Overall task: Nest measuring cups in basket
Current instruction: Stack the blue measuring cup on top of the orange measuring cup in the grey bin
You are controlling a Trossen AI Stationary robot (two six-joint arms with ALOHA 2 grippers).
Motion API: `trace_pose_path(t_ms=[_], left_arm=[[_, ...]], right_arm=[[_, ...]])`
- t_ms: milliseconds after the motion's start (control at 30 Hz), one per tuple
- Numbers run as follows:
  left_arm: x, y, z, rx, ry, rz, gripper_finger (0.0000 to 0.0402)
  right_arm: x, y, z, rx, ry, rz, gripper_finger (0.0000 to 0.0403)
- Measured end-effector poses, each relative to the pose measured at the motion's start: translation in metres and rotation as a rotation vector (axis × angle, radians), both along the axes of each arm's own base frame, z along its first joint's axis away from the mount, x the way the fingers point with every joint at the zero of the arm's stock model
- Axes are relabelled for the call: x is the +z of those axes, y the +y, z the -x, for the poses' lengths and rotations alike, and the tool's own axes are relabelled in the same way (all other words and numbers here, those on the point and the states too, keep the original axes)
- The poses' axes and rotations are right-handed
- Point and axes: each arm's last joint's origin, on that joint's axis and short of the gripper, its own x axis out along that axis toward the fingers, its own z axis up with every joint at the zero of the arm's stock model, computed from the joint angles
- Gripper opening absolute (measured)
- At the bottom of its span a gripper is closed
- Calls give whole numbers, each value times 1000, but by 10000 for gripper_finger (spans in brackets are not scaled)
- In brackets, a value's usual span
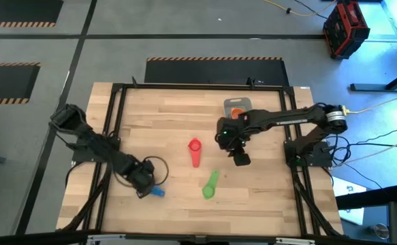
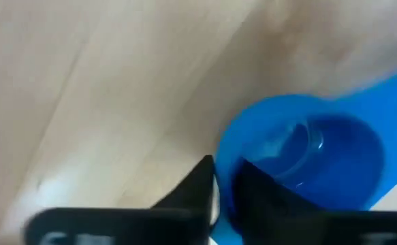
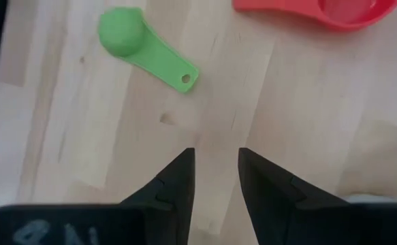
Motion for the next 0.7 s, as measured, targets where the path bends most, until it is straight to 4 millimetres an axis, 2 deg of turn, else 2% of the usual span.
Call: trace_pose_path(t_ms=[67,133,300,433,567,700], left_arm=[[1,10,-8,-47,-12,22,16],[1,22,-15,-91,-15,24,17],[11,57,-40,-198,-87,1,17],[24,90,-59,-261,-166,-29,15],[41,122,-75,-303,-247,-72,15],[61,151,-91,-354,-324,-141,15]], right_arm=[[4,-1,9,-2,-18,1,119],[4,-3,21,-22,-21,-4,119],[-9,-14,55,-131,-30,-20,119],[-16,-22,74,-196,-78,-25,119],[-14,-28,82,-224,-116,-23,119],[-11,-32,82,-238,-140,-21,119]])
